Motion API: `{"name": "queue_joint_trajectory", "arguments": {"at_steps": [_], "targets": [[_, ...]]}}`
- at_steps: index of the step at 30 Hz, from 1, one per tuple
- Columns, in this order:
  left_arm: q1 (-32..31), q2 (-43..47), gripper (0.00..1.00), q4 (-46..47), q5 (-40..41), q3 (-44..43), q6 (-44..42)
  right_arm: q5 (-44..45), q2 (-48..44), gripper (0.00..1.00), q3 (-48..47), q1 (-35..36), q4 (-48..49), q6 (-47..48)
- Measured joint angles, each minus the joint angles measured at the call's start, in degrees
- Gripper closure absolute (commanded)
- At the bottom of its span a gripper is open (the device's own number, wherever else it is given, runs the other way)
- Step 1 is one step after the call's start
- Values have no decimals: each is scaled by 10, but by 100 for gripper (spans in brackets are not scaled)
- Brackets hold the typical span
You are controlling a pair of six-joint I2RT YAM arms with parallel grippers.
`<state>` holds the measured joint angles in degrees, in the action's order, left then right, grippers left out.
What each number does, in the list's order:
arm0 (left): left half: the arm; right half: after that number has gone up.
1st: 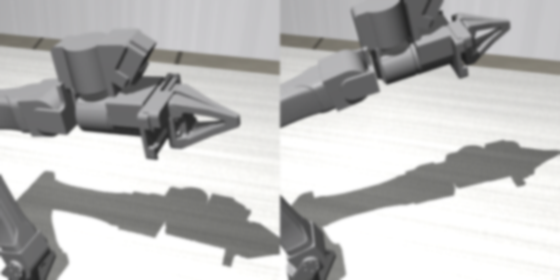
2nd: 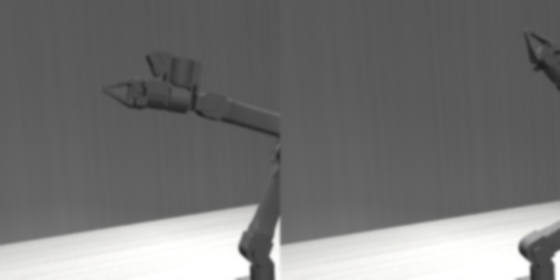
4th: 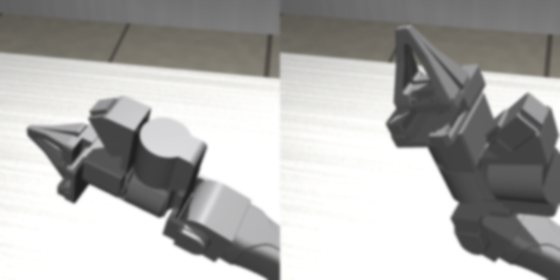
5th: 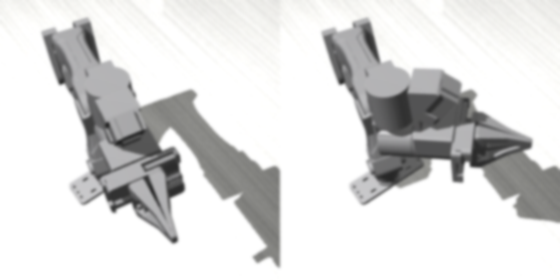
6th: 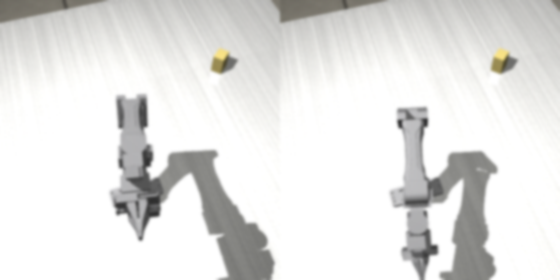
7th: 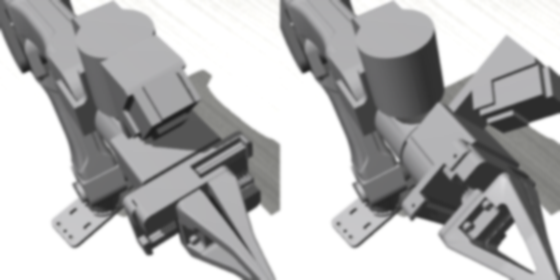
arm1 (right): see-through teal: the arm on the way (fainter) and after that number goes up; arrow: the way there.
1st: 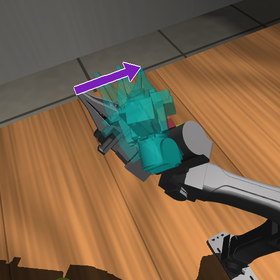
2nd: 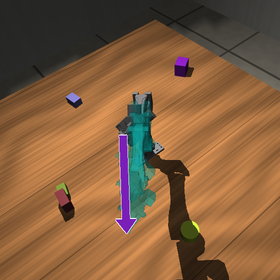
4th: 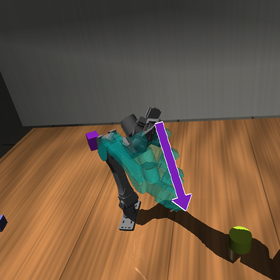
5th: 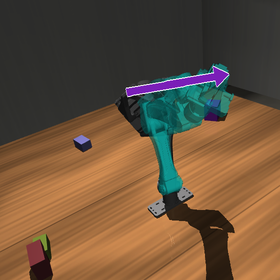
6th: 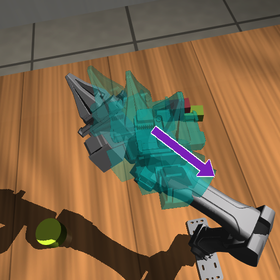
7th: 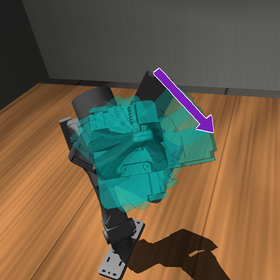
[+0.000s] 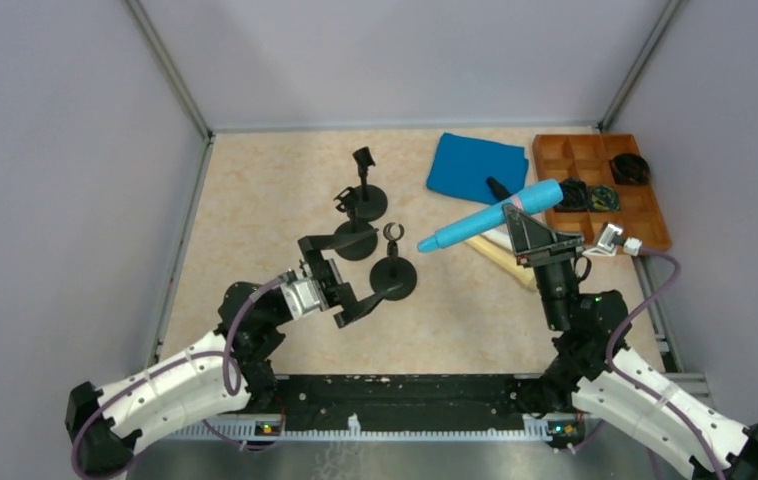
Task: Attach the microphones to the stand
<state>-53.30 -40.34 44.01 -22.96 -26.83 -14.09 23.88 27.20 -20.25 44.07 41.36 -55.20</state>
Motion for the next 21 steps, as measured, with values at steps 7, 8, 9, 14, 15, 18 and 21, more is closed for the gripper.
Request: {"name": "queue_joint_trajectory", "arguments": {"at_steps": [7, 8, 9, 14, 15, 18, 21], "targets": [[0, 69, 2, -115, 110, 0, 61, 55, -27, 100, -38, 0, -115, 151], [0, 77, 2, -134, 130, 0, 73, 63, -28, 100, -43, 0, -132, 174], [0, 82, 2, -149, 144, -1, 83, 69, -28, 100, -47, 0, -144, 192], [0, 93, 2, -248, 247, -22, 152, 97, -28, 100, -59, 0, -205, 275], [0, 93, 2, -271, 269, -31, 167, 102, -27, 100, -61, 0, -218, 288], [0, 83, 2, -326, 316, -56, 204, 118, -19, 100, -65, 0, -253, 324], [0, 71, 2, -373, 353, -76, 234, 130, -5, 100, -72, 0, -282, 348]]}}
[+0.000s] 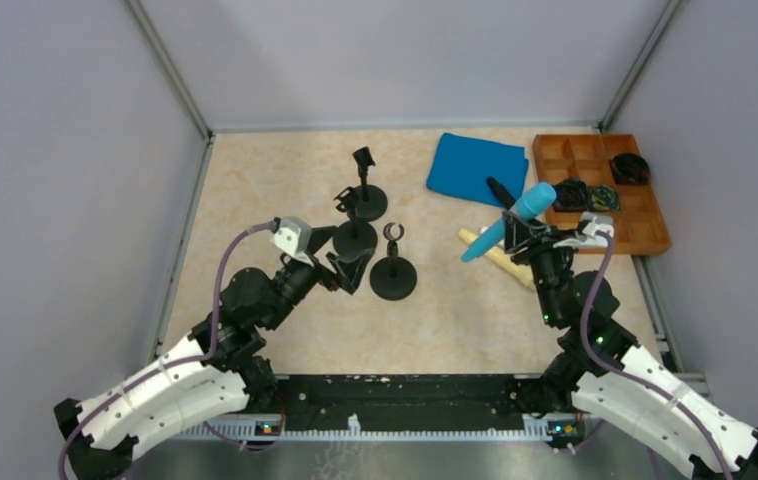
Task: Attach the microphones to the stand
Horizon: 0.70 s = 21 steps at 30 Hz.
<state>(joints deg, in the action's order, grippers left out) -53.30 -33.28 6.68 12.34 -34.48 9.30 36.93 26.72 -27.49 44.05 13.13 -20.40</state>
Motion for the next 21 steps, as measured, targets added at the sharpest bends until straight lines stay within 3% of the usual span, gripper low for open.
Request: {"name": "queue_joint_trajectory", "arguments": {"at_steps": [6, 11, 21], "targets": [[0, -6, 2, -80, 75, -13, 50, 12, 27, 100, -4, 0, -35, 32], [0, 7, 2, -94, 108, -10, 73, 25, 44, 100, -4, 0, -47, 48], [0, -39, 2, -118, 124, -8, 128, 29, 119, 100, -42, 0, -110, 53]]}}
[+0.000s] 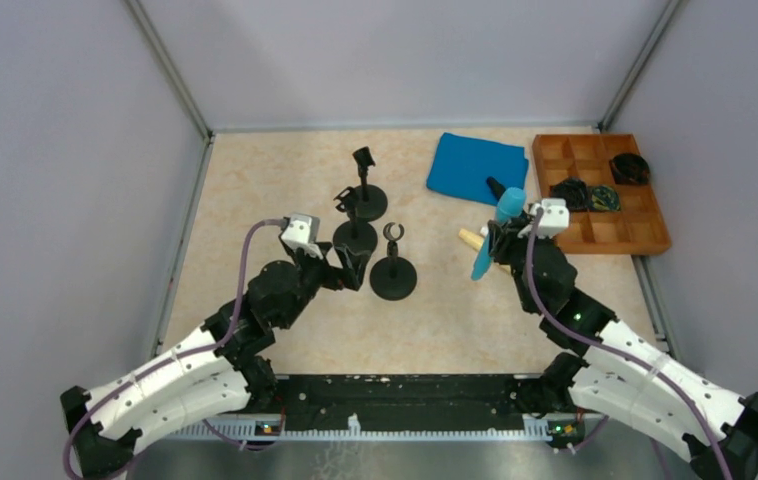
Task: Attach the microphones to the stand
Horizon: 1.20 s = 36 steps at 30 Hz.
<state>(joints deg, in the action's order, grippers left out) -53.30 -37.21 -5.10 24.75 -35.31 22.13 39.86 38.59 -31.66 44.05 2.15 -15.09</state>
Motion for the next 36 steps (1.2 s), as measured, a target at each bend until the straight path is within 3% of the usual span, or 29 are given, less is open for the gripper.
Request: {"name": "queue_joint_trajectory", "arguments": {"at_steps": [15, 25, 36], "targets": [[0, -64, 2, 22, -69, 87, 87, -78, 105, 100, -37, 0, -92, -6], [-17, -94, 2, 184, -67, 207, 90, -105, 105, 100, -37, 0, -88, 4], [-23, -221, 2, 438, -45, 276, -32, -107, 105, 100, -37, 0, -86, 36]]}}
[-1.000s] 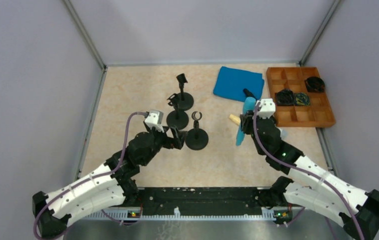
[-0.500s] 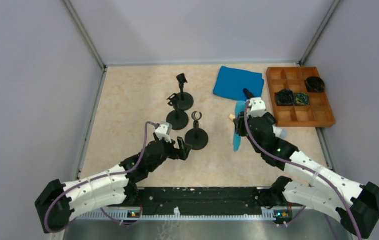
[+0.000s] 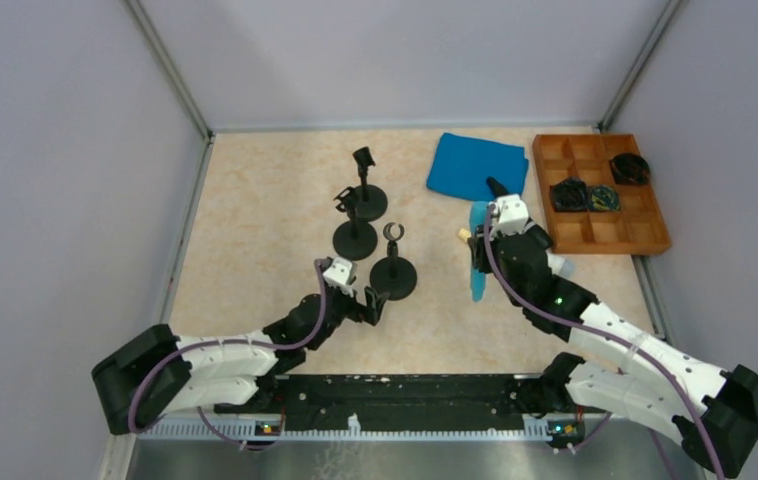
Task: Attach the microphones to the stand
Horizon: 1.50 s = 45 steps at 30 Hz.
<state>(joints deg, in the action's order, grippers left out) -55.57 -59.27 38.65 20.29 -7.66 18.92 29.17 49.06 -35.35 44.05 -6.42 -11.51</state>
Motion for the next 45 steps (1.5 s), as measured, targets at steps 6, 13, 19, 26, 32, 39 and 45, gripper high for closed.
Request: {"name": "queue_joint_trajectory", "arguments": {"at_steps": [6, 13, 19, 26, 32, 39, 45], "targets": [[0, -93, 1, 100, -19, -7, -66, -9, -4, 100, 0, 0, 0, 19], [0, -188, 2, 196, -40, -23, -101, -25, -17, 100, 0, 0, 9, 28], [0, -272, 3, 283, -50, -39, -122, -31, -24, 100, 0, 0, 9, 36], [0, -330, 6, 370, -60, -43, -133, -41, -36, 100, 0, 0, 13, 47], [0, -378, 13, 438, -62, -43, -144, -47, -39, 100, 0, 0, 13, 55], [1, -434, 19, 452, -59, -51, -180, -54, -54, 100, 0, 0, 12, 55], [14, -444, 21, 457, -54, -96, -221, -56, -61, 100, 0, 0, 11, 54]]}}
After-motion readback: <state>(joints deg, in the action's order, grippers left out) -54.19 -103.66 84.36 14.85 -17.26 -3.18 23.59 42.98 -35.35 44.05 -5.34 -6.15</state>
